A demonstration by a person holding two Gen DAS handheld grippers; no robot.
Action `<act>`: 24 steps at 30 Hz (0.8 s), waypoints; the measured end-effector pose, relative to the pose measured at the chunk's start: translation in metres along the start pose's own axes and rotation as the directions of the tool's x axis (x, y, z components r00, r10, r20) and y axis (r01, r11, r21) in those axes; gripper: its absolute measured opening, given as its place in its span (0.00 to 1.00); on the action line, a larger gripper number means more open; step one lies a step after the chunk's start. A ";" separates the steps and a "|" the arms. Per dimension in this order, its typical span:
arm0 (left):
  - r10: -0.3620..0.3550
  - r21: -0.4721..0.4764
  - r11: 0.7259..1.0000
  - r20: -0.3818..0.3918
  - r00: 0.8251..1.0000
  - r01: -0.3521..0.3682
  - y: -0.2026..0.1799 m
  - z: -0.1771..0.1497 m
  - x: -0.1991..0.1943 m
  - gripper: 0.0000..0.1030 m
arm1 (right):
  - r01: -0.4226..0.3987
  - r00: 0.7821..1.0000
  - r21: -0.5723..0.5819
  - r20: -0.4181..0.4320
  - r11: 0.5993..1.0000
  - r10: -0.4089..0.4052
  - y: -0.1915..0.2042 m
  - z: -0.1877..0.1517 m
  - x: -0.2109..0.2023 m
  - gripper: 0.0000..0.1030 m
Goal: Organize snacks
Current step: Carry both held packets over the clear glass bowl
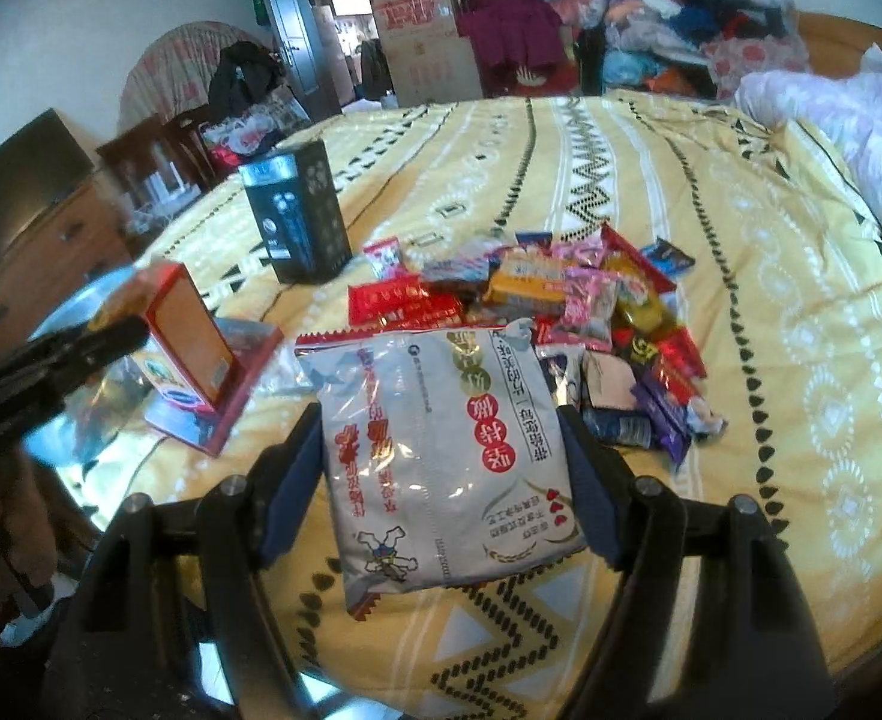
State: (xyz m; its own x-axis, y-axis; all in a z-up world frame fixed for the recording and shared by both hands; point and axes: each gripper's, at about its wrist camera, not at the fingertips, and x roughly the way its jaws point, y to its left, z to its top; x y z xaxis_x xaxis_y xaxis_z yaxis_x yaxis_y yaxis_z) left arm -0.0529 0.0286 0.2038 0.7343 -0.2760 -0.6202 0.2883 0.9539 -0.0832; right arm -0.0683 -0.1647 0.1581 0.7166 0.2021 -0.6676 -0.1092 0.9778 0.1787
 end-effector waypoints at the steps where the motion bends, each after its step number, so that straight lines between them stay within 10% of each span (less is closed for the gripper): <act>1: -0.001 0.001 1.000 0.001 1.000 0.001 0.000 0.000 -0.002 0.33 | -0.003 1.000 -0.005 0.005 1.000 0.003 0.002 0.003 -0.001 0.73; 24: 0.242 -0.119 0.965 0.065 0.968 -0.233 0.095 0.023 -0.061 0.33 | -0.157 0.981 -0.160 0.089 0.975 0.172 0.106 0.073 -0.003 0.73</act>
State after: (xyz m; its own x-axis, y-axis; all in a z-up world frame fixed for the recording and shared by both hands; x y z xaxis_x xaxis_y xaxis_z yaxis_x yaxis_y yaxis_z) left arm -0.0562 0.1329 0.2514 0.8205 -0.0441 -0.5699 0.0339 0.9990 -0.0286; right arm -0.0314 -0.0658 0.2317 0.7454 0.3617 -0.5600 -0.3287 0.9302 0.1633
